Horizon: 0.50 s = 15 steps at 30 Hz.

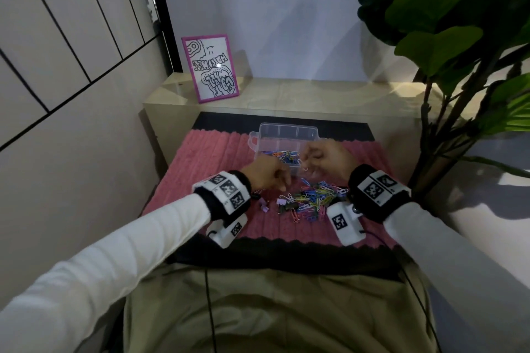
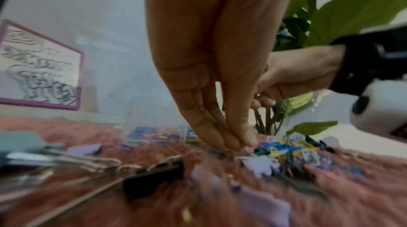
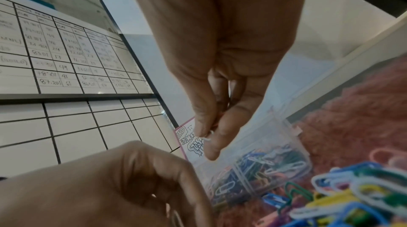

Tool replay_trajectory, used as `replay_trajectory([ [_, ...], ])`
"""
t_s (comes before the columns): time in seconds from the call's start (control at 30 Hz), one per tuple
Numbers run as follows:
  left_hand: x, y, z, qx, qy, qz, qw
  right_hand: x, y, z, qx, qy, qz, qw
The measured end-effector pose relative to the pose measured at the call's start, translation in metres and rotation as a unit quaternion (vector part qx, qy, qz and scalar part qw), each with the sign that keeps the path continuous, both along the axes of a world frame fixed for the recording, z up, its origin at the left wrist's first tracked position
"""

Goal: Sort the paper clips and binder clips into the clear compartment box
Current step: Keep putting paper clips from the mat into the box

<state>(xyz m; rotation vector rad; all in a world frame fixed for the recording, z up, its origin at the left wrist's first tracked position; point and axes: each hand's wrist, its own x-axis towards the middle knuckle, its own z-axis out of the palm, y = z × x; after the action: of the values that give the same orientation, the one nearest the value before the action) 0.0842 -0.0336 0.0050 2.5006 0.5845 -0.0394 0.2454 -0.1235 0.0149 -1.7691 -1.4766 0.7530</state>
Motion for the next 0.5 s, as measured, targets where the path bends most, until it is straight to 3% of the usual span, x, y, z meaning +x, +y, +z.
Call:
replay_trajectory([
  [0.1,0.015,-0.007,-0.007,0.034,0.062,-0.056,0.996,0.005,-0.004,-0.003,0.001,-0.003,-0.013,1.0],
  [0.27,0.019,-0.008,-0.015,0.102,0.094,-0.103,0.985,0.009,-0.005,-0.008,-0.04,0.01,-0.012,0.999],
  [0.5,-0.001,-0.001,-0.017,0.084,0.045,-0.077,0.992,0.013,-0.003,0.005,-0.028,0.077,-0.035,0.996],
])
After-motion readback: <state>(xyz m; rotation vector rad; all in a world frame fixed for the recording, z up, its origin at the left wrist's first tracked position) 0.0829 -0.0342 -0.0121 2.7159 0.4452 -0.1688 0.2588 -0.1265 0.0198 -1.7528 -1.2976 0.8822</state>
